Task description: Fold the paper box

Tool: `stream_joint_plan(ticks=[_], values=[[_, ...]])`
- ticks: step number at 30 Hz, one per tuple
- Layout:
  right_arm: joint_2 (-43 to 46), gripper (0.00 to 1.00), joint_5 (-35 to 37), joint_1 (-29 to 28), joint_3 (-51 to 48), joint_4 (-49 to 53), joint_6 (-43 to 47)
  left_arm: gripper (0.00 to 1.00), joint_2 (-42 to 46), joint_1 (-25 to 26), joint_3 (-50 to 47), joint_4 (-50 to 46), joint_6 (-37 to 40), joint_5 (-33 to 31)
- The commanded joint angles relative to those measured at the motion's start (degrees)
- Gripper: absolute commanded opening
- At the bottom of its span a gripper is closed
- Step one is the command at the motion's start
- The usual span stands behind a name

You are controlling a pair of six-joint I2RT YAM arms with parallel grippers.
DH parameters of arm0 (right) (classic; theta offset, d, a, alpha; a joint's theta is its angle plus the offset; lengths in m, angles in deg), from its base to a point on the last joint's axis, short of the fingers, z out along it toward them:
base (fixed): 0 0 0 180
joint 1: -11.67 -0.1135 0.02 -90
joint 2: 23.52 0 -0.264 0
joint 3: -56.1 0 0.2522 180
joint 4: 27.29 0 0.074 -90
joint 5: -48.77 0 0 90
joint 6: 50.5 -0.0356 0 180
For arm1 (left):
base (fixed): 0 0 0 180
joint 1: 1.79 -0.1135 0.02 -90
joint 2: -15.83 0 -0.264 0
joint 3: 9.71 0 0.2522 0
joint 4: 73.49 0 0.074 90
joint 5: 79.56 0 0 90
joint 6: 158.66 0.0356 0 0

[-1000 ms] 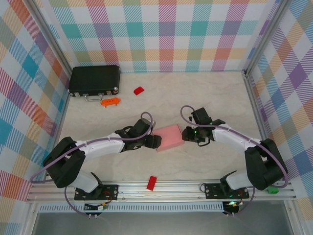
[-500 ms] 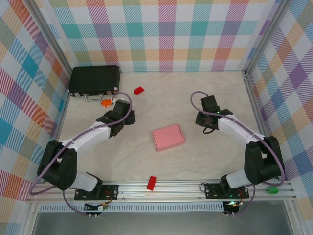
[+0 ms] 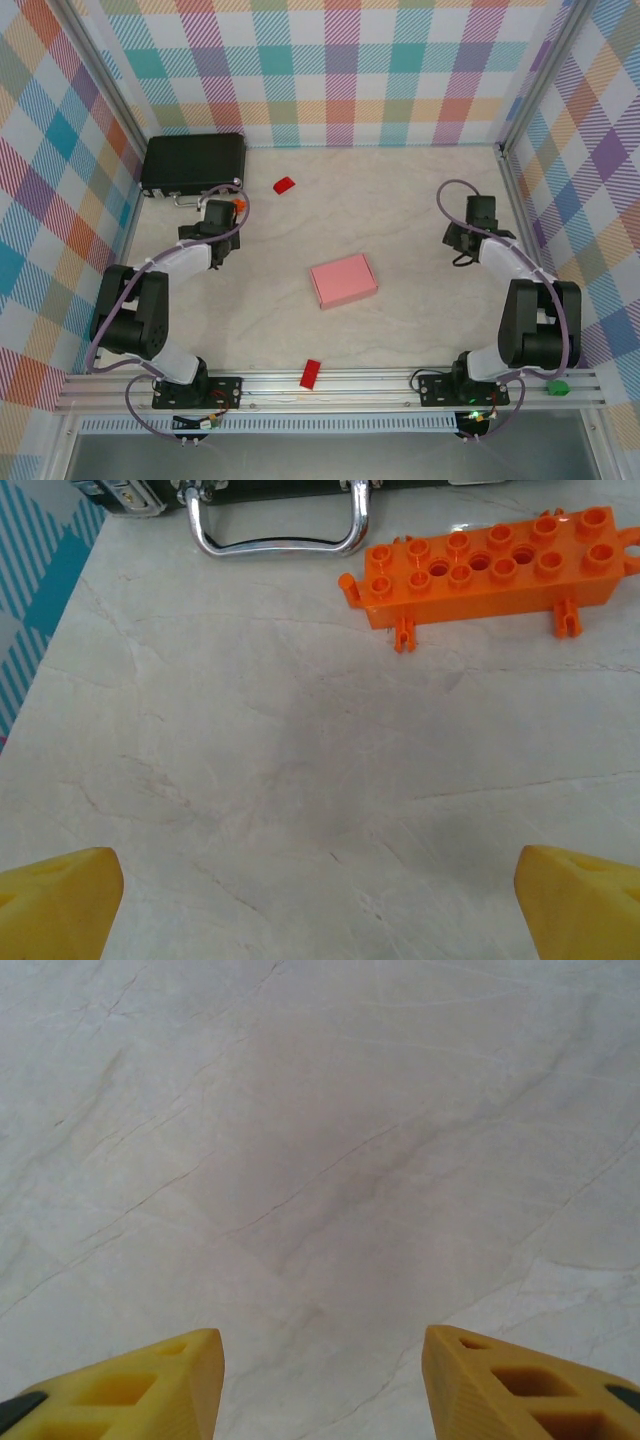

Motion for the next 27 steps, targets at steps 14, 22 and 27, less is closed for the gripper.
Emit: stream_joint_plan(ticks=[14,22,27], values=[[-0.01,0.63,-18.85,1.40,-15.27,-40.82,11.90,1.00,3.49,-7.30,-14.92,30.47,3.85,30.35],[-0.37,0.63,-20.58,1.33,-21.03,-52.10,12.44,1.00,2.52,-7.60,-22.70,47.70,2.70,33.23],[-0.23,0.63,-21.62,1.38,-21.99,-53.61,12.98,1.00,-1.18,-7.57,-26.97,58.82,2.43,31.75]])
